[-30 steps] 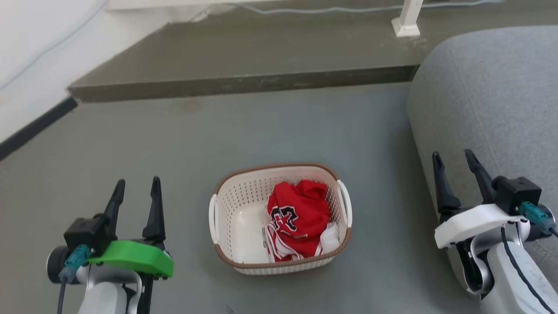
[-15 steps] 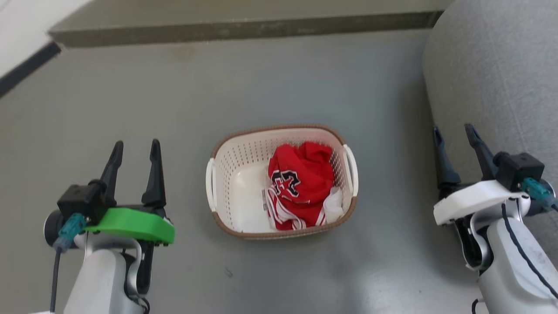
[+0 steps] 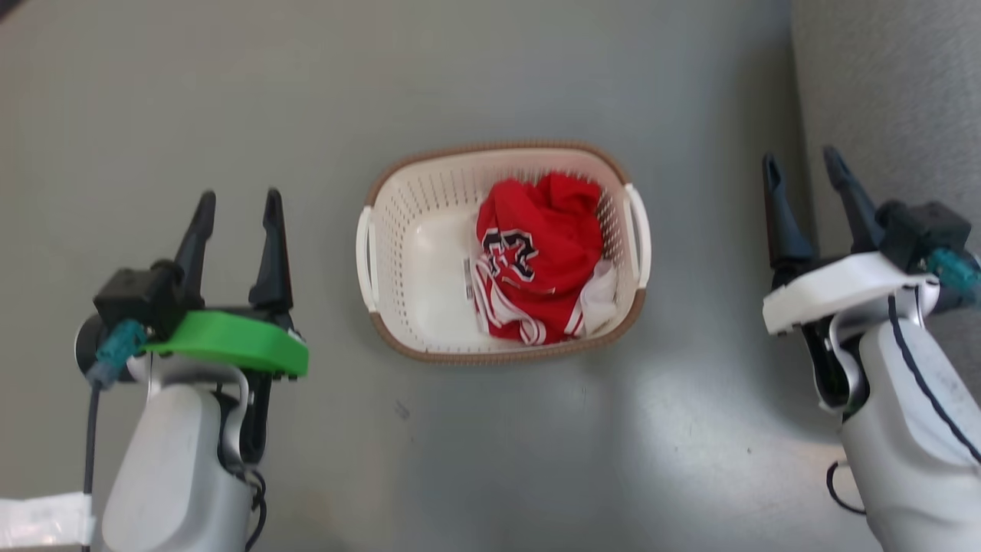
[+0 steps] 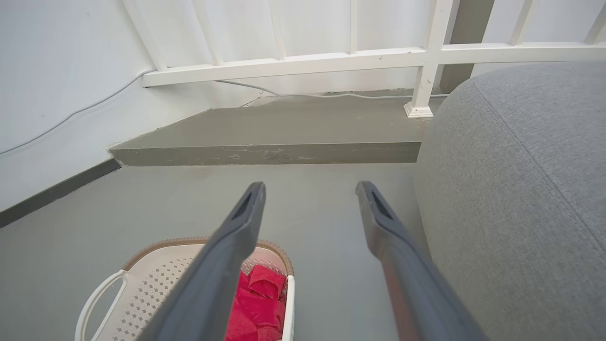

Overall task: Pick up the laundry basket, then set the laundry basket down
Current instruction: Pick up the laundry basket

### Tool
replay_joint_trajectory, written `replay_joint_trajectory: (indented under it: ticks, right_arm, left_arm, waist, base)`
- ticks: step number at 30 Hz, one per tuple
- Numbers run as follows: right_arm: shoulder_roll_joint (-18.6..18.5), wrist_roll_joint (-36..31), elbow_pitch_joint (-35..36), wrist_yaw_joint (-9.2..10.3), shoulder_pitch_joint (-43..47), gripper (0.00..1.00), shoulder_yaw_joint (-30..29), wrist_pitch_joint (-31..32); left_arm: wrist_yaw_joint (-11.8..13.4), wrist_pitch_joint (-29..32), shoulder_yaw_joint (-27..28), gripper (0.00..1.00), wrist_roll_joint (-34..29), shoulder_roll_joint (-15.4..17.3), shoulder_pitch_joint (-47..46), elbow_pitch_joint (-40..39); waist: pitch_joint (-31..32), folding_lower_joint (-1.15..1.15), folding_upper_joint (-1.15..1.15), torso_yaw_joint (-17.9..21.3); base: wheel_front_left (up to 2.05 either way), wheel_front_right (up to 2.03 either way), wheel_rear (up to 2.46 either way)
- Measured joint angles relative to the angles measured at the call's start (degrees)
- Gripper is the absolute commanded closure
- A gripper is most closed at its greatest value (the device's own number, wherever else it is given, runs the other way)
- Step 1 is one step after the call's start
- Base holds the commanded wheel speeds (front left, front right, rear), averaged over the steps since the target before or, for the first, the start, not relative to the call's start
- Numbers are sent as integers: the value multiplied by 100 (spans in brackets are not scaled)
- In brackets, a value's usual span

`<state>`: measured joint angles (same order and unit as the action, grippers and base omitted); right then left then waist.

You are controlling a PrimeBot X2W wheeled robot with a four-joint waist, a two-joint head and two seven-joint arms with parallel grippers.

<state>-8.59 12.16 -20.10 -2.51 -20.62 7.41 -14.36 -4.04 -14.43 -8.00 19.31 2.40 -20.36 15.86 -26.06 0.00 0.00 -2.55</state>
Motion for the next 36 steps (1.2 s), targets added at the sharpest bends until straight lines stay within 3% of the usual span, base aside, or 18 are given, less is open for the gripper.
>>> replay_joint_trajectory:
  ticks: [15,26,36]
  right_arm:
    - [-21,-110,-259,-52,-1070,0,21,-7]
    - [24,-113,-783,-148,-1864,0,127,31]
    - [67,-169,-1578,-204,-2172,0,318,36]
  left_arm:
    - [-100,16,-222,0,102,-53,-1102,457]
    - [-159,380,-334,0,291,-98,-2117,979]
    - [-254,595,-522,0,498,-118,-2449,2007]
  waist:
    - [-1106,1,0,-71]
    - [-1843,1,0,-45]
    - [-2417,0,0,-16]
  base:
    - [0,0,0]
    - [0,0,0]
    - [0,0,0]
